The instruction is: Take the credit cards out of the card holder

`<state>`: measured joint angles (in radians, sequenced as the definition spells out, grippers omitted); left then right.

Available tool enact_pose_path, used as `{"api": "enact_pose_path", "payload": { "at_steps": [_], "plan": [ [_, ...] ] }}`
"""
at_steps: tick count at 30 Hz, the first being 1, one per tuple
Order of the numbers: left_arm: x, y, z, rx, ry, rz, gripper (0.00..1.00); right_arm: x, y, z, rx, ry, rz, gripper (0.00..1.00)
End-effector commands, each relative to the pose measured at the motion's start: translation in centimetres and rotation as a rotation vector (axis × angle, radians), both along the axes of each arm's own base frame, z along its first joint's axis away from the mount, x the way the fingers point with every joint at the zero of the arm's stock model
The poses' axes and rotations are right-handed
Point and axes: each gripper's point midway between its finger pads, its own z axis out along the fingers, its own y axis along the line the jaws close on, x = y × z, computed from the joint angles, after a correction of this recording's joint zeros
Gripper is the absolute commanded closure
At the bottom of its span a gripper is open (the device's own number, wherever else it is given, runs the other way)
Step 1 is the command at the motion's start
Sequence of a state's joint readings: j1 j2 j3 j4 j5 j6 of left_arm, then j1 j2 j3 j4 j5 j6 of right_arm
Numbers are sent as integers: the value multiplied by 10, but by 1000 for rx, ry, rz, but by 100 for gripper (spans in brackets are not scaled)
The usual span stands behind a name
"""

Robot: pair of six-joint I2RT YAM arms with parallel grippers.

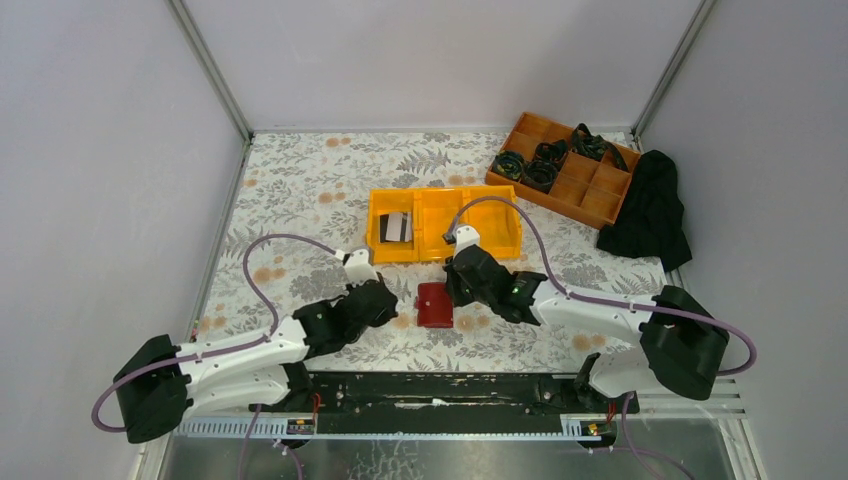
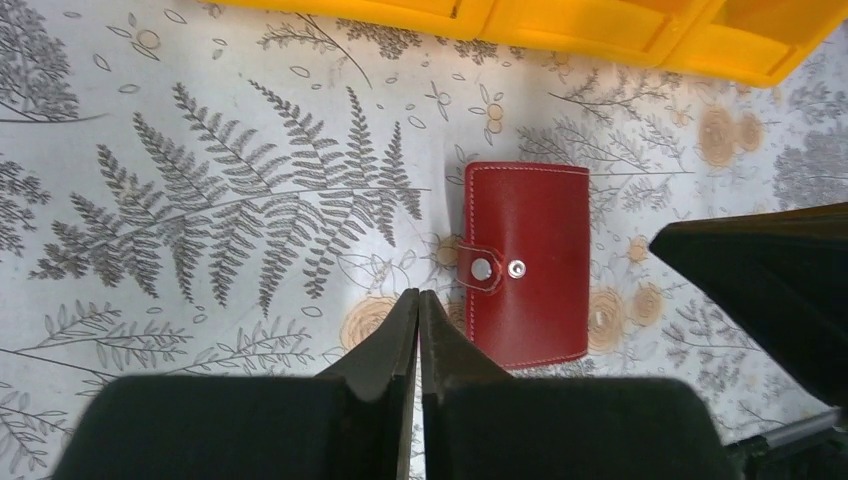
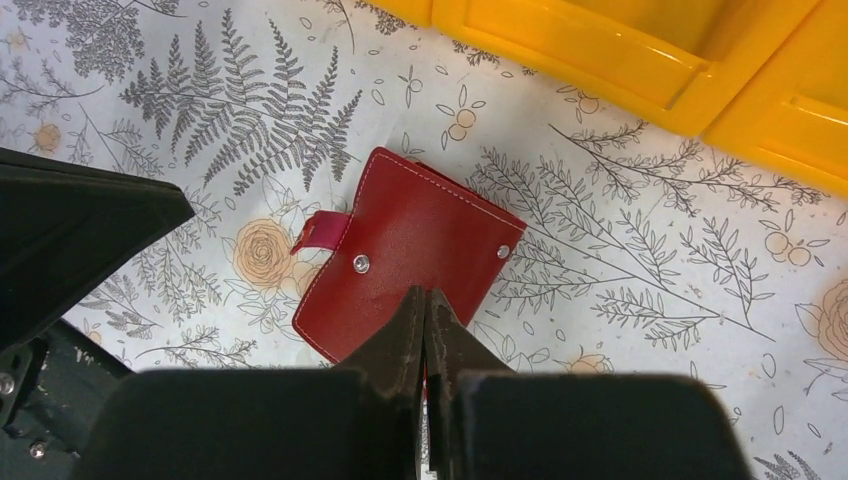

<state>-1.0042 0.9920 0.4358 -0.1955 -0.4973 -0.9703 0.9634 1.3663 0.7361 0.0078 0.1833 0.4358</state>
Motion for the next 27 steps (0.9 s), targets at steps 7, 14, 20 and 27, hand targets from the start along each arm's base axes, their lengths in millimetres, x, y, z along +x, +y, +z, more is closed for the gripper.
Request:
{"api": "enact_pose_path", "payload": {
  "at_steps": [7,14,20,27],
  "plan": [
    [-5,-40,11,-29,-44,-93,70,18,-20,32,-14,-136,-139,100],
    [-7,-87,7,43,-22,-184,65,12,-36,23,-27,-129,-171,98],
    [-6,-91,-6,114,-3,-171,64,10,-43,19,-35,-132,-188,97],
    [6,-69,-11,208,-13,-85,59,4,-42,17,-8,-116,-163,94]
  ]
}}
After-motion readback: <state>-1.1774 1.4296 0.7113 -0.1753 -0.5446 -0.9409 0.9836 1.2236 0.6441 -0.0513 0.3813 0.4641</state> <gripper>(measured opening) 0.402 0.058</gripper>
